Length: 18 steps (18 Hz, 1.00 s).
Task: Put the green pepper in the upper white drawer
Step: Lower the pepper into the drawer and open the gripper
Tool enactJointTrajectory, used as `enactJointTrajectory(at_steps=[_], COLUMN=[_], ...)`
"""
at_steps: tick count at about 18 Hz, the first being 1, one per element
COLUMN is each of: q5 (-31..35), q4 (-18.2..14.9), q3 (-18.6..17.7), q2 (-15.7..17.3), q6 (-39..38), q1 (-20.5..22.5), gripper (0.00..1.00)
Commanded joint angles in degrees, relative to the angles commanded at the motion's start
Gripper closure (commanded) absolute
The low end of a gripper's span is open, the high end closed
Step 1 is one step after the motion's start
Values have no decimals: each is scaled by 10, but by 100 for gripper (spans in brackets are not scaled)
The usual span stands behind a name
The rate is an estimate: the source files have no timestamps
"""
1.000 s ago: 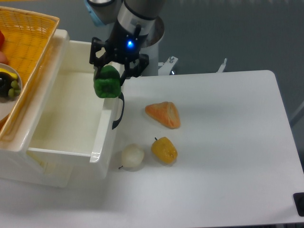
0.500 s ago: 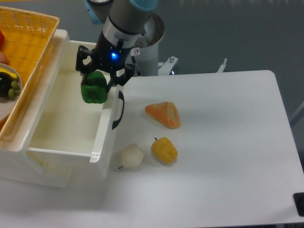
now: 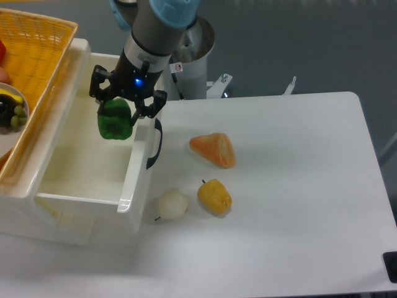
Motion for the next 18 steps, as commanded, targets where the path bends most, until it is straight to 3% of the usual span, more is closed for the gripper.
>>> enactJointTrajectory(at_steps=[1, 6, 9, 13, 18], q5=[0, 1, 11, 15, 19], q4=[0, 3, 18, 75, 76], q3=[0, 1, 0, 4, 0], q2=[0, 0, 1, 1, 2], q6=[1, 3, 3, 14, 45], q1=[0, 0, 2, 2, 8], gripper=[0, 0, 0, 0, 0])
